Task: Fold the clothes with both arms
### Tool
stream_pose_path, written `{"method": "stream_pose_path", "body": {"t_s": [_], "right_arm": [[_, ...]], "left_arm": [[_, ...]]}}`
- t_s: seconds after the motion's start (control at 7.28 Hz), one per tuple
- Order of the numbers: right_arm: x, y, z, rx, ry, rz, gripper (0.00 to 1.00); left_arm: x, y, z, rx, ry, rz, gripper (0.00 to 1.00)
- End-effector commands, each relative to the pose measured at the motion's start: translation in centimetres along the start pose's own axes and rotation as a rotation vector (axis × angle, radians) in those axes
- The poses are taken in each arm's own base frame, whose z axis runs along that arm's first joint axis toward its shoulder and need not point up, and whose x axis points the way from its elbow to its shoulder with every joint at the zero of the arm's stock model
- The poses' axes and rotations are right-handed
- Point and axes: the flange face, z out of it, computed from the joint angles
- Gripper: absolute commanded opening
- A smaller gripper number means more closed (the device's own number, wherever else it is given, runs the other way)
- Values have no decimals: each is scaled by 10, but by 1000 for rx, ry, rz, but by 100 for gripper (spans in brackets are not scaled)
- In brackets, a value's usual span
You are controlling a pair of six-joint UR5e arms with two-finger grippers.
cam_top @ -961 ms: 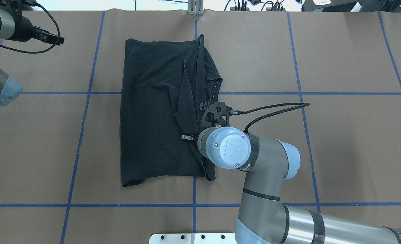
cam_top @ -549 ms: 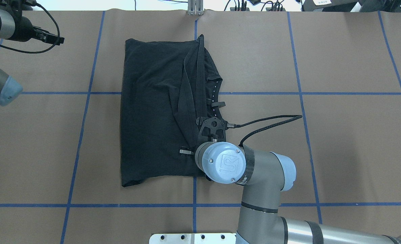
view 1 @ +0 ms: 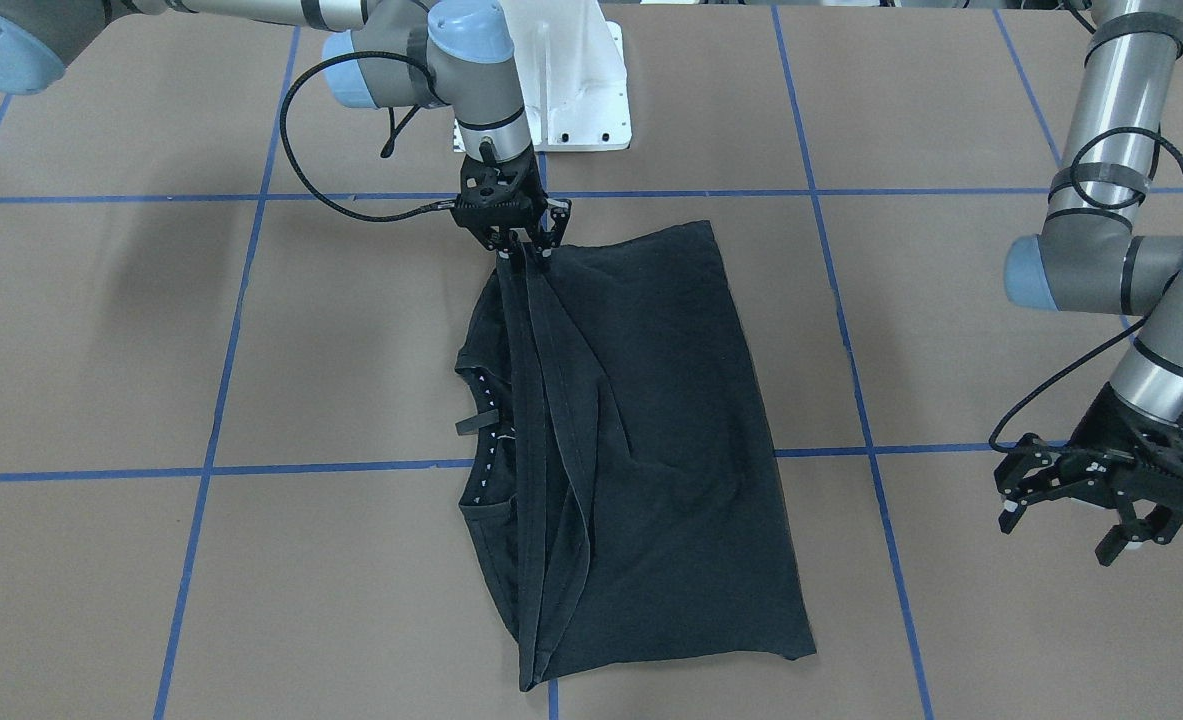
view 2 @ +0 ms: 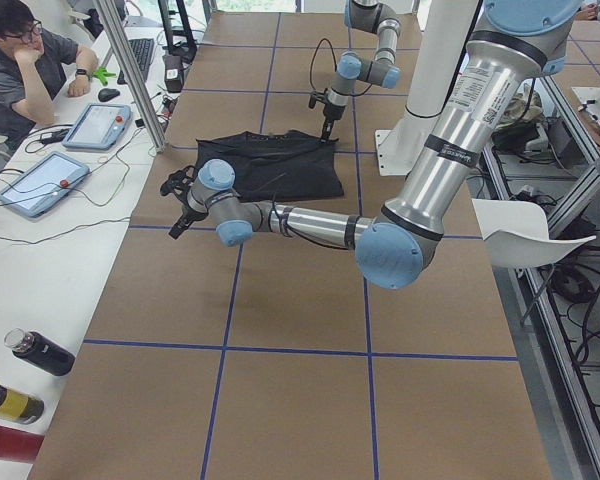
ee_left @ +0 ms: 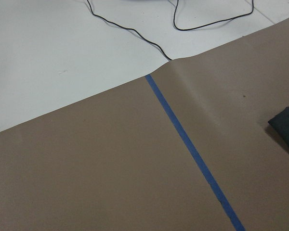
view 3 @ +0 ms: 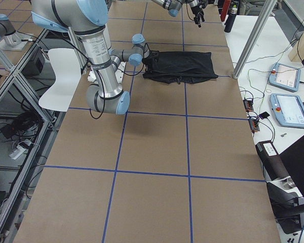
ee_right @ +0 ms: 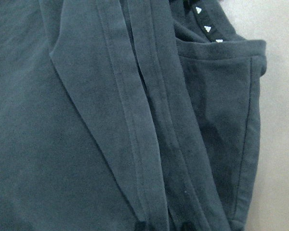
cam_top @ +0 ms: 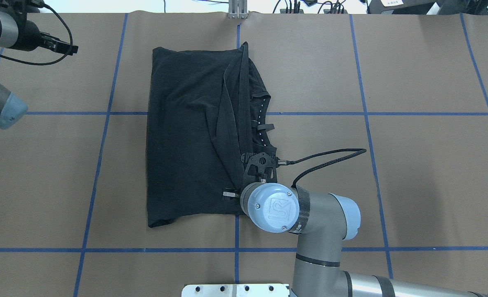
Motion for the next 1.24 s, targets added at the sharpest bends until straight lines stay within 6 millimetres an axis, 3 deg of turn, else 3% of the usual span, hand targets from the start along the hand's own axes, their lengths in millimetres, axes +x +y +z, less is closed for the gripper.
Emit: {"method": "stream_pose_path", "body": {"t_s": [0.0, 0.27, 0.55, 0.69, 0.96, 1.1], "right_arm": [[-3, -7, -9, 8, -18, 2, 0], [1, -23, -19, 25, -30, 17, 0], [37, -21, -24, 37, -10, 24, 0], [55, 4, -25, 69, 0, 1, 0], [84, 35, -51, 77, -20, 17, 0], [87, 49, -49, 113, -15, 13, 0]], "left_arm": [[-1, 0, 0, -1, -1, -1, 100], [0, 1, 0, -2, 0, 0, 100], [-3, 6, 1, -6, -4, -7, 100], [-2, 6, 1, -7, -3, -6, 100], [-1, 6, 2, -7, -3, -5, 100], [-1, 6, 2, -7, -3, -5, 100]]}}
